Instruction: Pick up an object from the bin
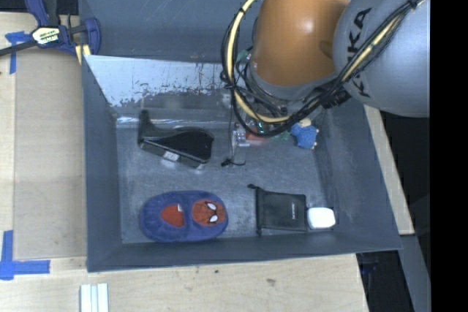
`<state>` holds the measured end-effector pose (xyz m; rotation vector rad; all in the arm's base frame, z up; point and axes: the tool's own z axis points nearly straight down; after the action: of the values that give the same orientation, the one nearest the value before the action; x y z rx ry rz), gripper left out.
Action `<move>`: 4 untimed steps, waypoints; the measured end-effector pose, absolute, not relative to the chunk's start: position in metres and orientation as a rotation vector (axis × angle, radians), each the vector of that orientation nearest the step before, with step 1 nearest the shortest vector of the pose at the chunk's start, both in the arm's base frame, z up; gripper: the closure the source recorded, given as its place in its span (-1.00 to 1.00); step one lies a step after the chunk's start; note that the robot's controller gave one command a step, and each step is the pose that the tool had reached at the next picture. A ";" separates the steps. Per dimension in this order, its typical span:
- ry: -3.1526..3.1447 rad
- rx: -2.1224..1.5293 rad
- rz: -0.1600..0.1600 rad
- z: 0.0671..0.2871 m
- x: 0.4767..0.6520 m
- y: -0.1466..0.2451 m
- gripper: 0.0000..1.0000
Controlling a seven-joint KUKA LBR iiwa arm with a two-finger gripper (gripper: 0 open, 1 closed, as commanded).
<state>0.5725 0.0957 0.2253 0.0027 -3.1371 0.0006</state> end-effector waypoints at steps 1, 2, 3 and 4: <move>-3.168 -0.280 -0.004 0.084 0.585 0.120 -1.00; -3.141 -0.266 -0.006 0.087 0.579 0.124 1.00; -3.136 -0.313 -0.004 0.185 0.552 0.113 1.00; -3.128 -0.267 0.000 0.148 0.524 0.149 1.00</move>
Offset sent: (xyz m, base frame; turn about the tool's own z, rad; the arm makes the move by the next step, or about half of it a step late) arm 0.0010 0.0285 -0.1488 0.1704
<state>0.5237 0.1489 0.1480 -0.2671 -3.1281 -0.0001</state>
